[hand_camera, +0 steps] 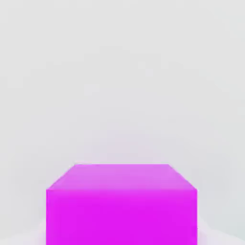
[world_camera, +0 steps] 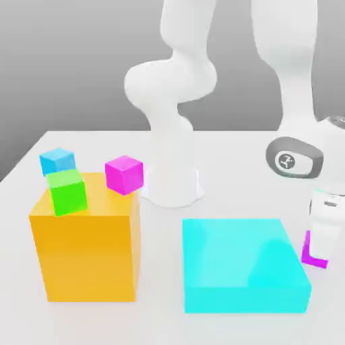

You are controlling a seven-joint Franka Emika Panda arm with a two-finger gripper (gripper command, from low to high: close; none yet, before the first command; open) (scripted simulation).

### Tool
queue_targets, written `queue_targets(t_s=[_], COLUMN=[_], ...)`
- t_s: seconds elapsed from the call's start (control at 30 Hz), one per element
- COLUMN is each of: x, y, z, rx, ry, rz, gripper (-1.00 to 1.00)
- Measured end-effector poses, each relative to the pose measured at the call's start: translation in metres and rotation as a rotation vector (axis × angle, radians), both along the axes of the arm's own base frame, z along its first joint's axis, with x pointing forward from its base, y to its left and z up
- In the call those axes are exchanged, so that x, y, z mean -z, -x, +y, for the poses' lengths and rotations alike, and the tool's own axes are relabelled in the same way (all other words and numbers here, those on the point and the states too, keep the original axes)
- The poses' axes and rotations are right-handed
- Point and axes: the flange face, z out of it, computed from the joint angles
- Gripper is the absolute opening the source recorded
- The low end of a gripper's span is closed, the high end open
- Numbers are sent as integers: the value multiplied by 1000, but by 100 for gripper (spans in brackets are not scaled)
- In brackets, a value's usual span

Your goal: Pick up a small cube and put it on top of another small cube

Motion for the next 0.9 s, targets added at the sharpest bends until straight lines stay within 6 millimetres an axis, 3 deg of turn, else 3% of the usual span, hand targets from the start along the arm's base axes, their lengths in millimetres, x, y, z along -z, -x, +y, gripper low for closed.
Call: queue_targets(t_s=[0.17,0.23,0.37,0.47,0.57,0.73,0.9], x=[-48,-70,-117,-152,-186,-240,-289], y=[0,-14,-73,-92,-106,-106,-75], z=[0,-13,-84,-125,-179,-272,-357], rx=[1,54,320,471,649,953,1252], ry=[0,8,30,40,46,43,23], rz=[0,-7,-25,-33,-36,-30,-15], gripper=[-100,-100,-100,-100,-100,-100,-100])
